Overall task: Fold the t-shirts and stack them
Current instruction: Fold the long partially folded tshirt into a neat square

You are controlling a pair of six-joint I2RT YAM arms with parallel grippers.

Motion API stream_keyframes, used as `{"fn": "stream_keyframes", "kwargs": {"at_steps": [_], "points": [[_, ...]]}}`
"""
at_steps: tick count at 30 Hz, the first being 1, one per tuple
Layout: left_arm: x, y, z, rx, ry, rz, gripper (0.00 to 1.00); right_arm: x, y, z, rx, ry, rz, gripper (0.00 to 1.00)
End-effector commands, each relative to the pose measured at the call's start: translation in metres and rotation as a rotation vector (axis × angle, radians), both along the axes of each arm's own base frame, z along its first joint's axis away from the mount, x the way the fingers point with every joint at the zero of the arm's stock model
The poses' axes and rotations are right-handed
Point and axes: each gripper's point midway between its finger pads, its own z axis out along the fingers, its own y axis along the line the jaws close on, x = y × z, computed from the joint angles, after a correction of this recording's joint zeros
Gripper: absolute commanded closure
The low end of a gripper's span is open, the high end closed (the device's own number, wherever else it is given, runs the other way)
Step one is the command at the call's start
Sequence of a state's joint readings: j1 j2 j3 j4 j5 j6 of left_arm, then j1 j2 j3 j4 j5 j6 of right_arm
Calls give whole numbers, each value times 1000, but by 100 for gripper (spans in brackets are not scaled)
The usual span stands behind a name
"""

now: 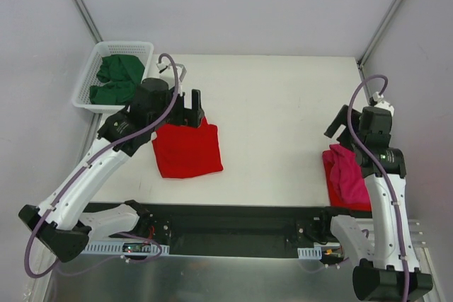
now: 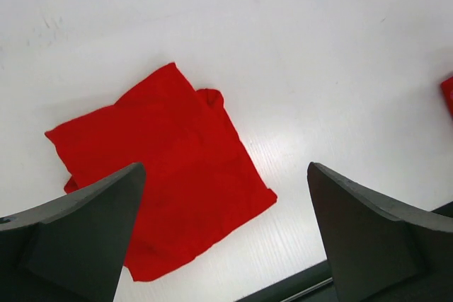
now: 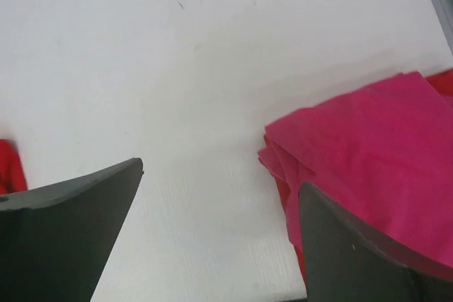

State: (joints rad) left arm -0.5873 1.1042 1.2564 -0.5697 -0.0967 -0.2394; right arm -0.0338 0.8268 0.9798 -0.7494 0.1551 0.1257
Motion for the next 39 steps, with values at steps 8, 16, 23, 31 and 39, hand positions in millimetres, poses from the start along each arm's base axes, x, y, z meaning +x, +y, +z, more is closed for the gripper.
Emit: {"fn": "stream_keyframes", "kwargs": {"at_steps": [8, 16, 23, 31, 39], "points": [[19, -21, 1, -195, -27, 143, 1, 27, 127, 77, 366, -380, 446, 4], [26, -66, -1, -248, -35, 239, 1, 40, 223, 115, 258, -538, 554, 4], [27, -46, -6, -262, -79, 331, 1, 58, 219, 134, 110, -582, 506, 4], [44, 12, -42, -50, -92, 428, 1, 53, 198, 136, 23, -590, 485, 4], [90, 96, -16, 338, -305, 358, 1, 47, 181, 137, -47, -599, 472, 4]]}}
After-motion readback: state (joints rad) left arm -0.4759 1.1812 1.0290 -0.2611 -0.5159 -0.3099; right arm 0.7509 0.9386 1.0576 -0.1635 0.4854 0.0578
